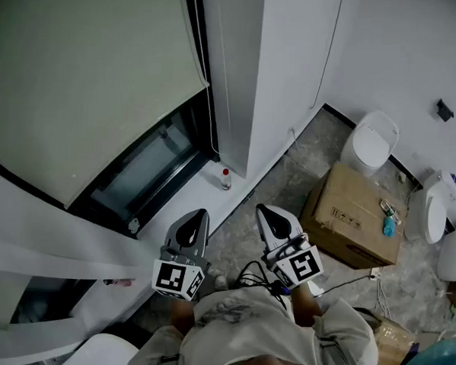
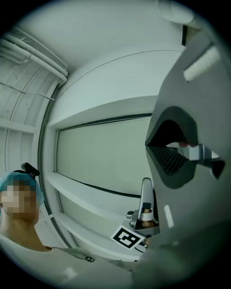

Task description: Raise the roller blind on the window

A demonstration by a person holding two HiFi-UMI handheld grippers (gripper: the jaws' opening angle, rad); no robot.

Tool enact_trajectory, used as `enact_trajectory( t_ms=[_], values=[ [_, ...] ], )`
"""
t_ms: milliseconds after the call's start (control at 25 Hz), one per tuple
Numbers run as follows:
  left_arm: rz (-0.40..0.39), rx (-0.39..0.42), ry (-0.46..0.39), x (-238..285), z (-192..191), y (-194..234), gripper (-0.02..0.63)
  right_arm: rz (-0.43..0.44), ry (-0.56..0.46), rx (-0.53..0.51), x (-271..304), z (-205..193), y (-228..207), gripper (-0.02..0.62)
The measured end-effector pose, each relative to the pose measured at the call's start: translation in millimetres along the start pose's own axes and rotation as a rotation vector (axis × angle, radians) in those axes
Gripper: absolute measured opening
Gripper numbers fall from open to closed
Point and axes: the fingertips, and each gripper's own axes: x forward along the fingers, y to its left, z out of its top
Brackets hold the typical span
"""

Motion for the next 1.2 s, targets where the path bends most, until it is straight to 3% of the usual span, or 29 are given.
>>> enact_trajectory(
  t_ms=[440, 800, 1200],
  values=[
    [0.018, -0.019, 0.004, 10.7, -7.4, -10.8, 0.005, -0.027, -0.009, -0.021, -7.8, -0.6, -14.8, 0.011],
    [0.063, -0.028, 0.004, 18.7, -9.0, -29.1, 0.005, 0.029, 0.002, -0.029, -18.6, 2.8, -24.4, 0.011],
    [0.072, -0.019, 0.013, 38.1, -14.8, -5.0, 0.005, 0.043, -0.018, -0.005, 13.3, -6.1, -37.3, 0.011]
  ],
)
